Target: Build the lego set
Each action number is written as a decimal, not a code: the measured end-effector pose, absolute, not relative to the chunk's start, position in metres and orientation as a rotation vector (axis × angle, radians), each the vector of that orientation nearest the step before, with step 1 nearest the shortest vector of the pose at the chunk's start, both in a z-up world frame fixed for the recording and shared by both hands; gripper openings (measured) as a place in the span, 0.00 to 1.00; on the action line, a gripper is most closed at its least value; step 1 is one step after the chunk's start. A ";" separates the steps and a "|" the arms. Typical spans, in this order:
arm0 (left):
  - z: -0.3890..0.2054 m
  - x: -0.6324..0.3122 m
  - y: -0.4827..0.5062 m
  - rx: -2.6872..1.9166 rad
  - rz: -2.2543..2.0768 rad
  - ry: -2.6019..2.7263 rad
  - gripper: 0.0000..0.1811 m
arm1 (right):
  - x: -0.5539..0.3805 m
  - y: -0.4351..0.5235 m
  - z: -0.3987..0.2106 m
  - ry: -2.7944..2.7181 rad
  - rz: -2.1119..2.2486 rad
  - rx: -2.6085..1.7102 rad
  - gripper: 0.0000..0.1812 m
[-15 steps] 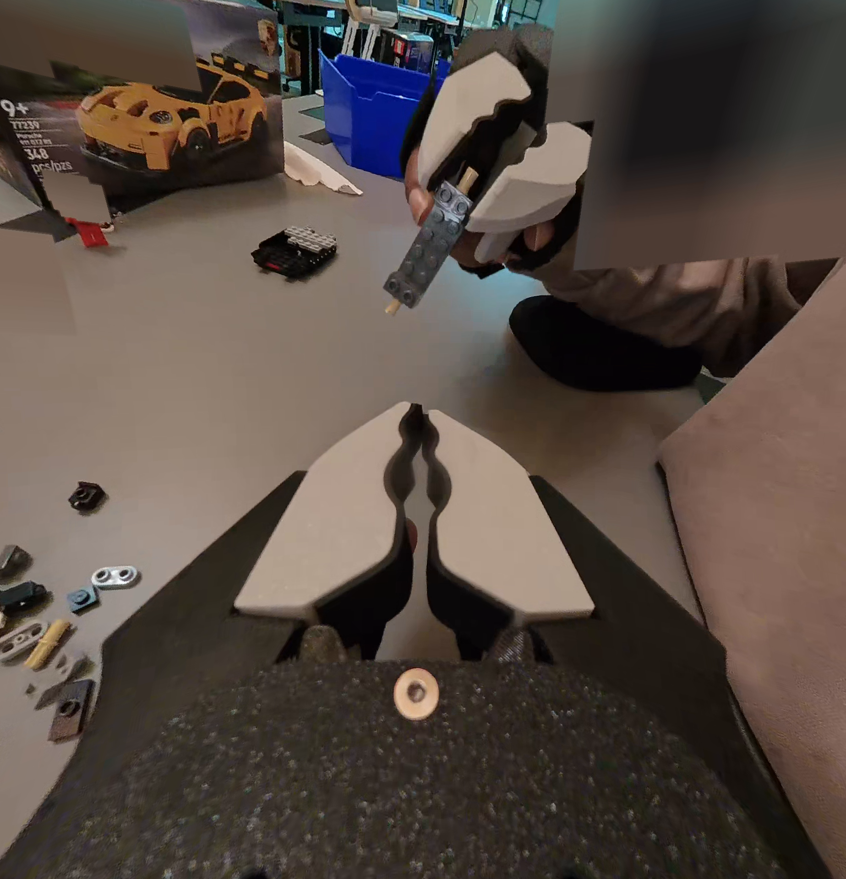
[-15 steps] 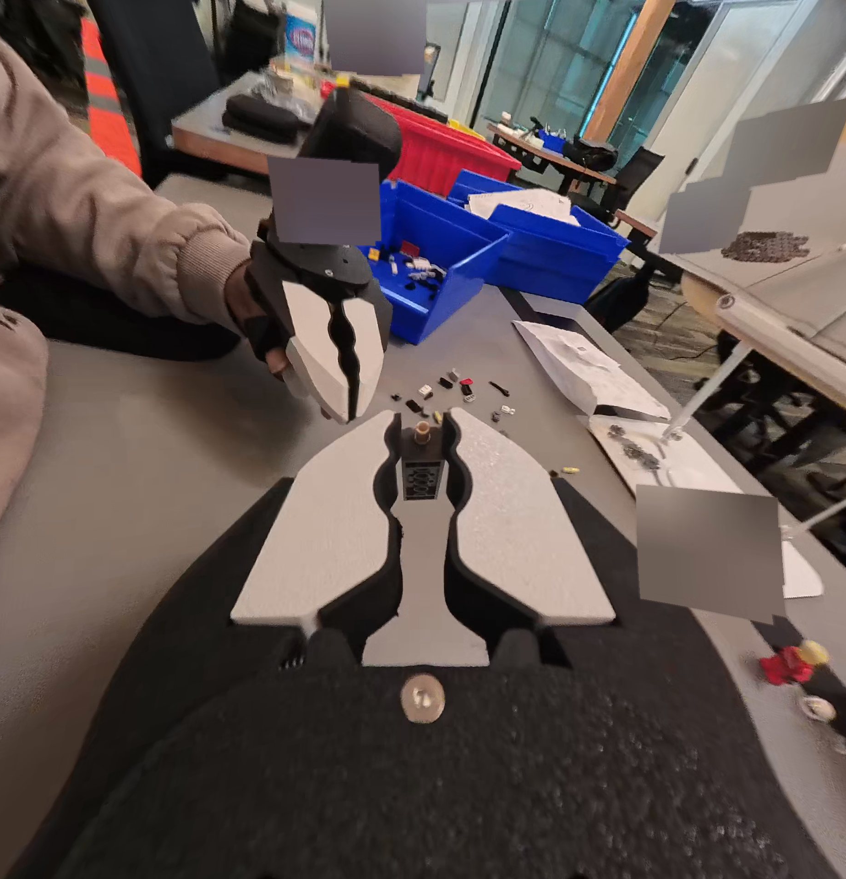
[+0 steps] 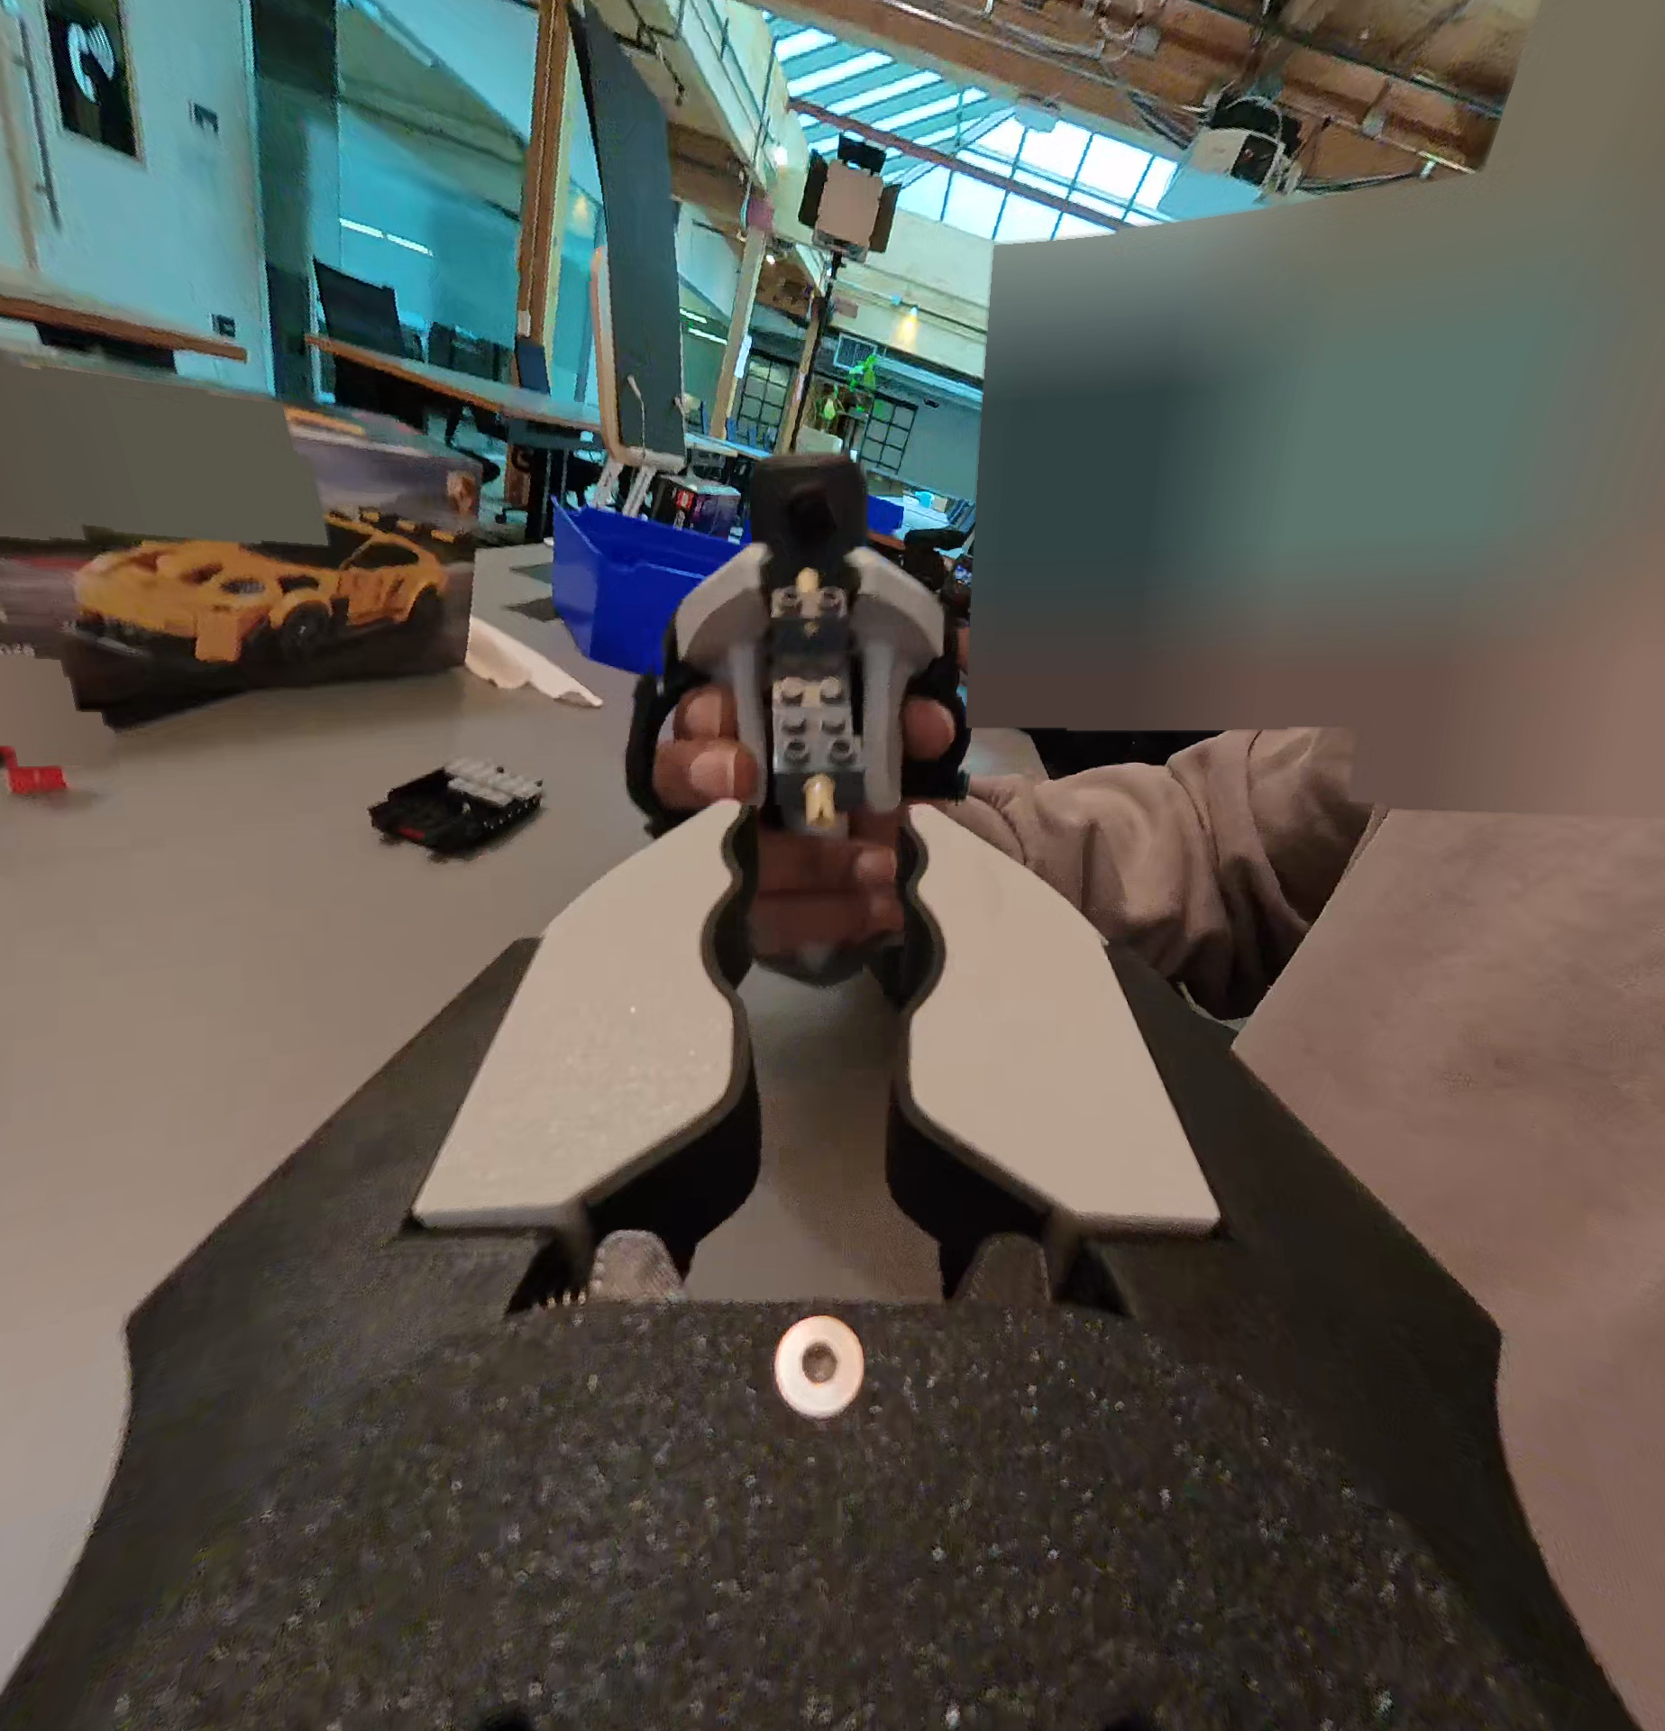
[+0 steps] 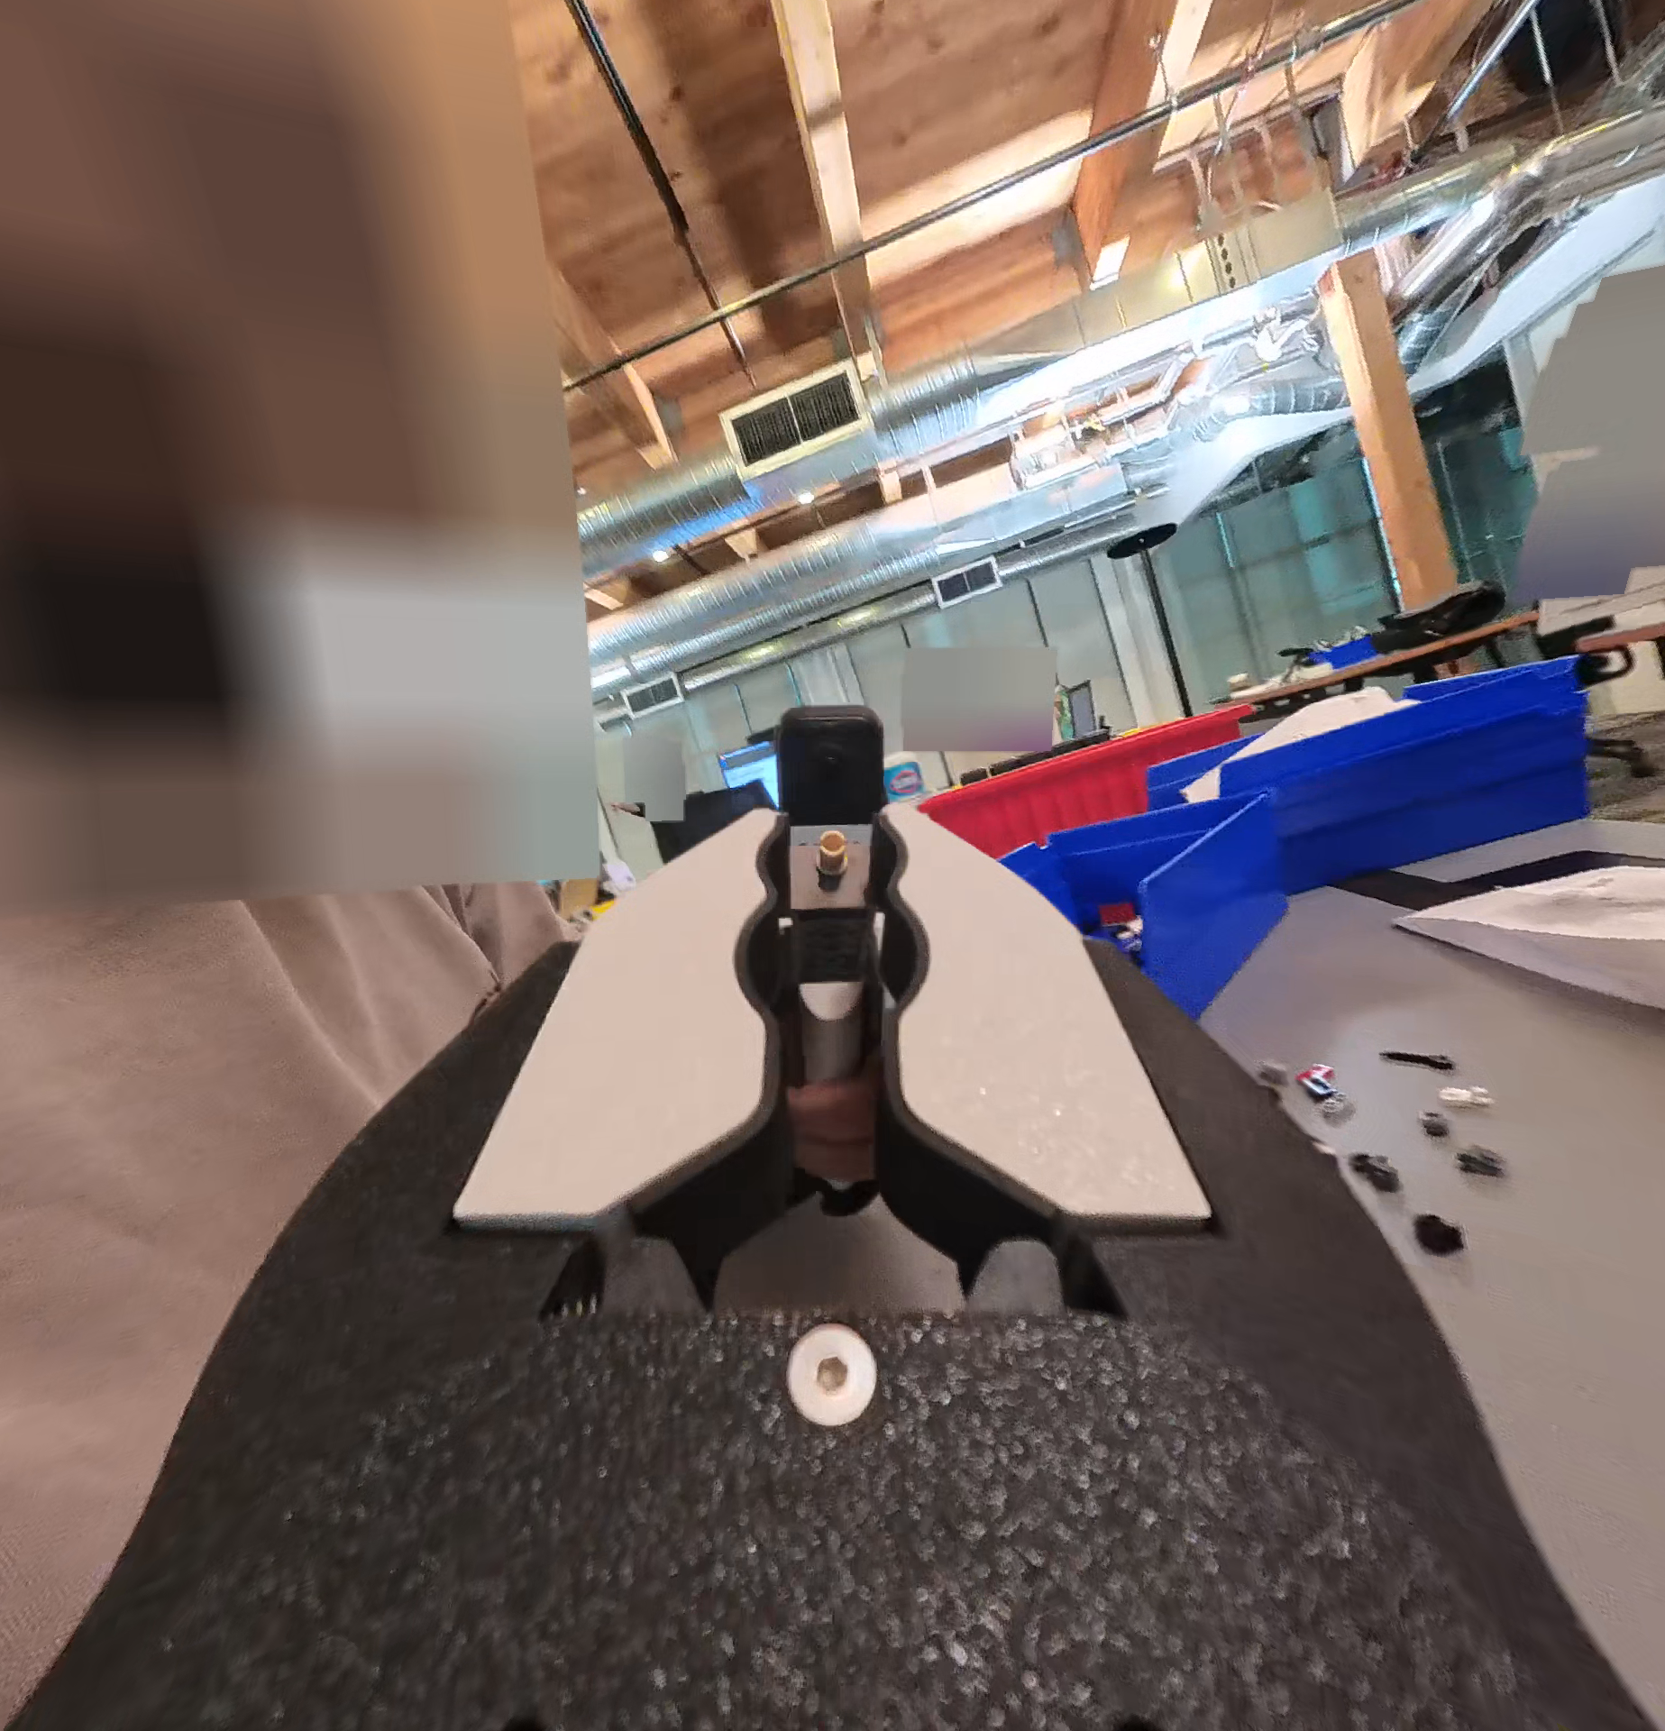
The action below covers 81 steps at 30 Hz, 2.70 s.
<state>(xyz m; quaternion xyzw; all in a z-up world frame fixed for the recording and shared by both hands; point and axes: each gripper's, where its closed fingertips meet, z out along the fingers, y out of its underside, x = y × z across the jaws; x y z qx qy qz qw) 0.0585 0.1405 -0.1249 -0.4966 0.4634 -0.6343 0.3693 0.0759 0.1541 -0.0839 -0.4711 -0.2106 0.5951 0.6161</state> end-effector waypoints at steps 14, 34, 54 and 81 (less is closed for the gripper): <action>-0.129 0.042 0.145 -1.235 -1.310 1.367 0.10 | 0.061 0.150 -0.120 -0.873 1.026 -1.314 0.13; -0.136 0.036 0.141 -1.209 -1.313 1.421 0.06 | 0.047 0.137 -0.150 -1.105 0.836 -1.430 0.09; -0.146 0.037 0.134 -1.210 -1.271 1.506 0.05 | 0.042 0.135 -0.163 -1.196 0.736 -1.474 0.09; -0.153 0.034 0.130 -1.220 -1.255 1.573 0.03 | 0.037 0.132 -0.168 -1.218 0.710 -1.481 0.09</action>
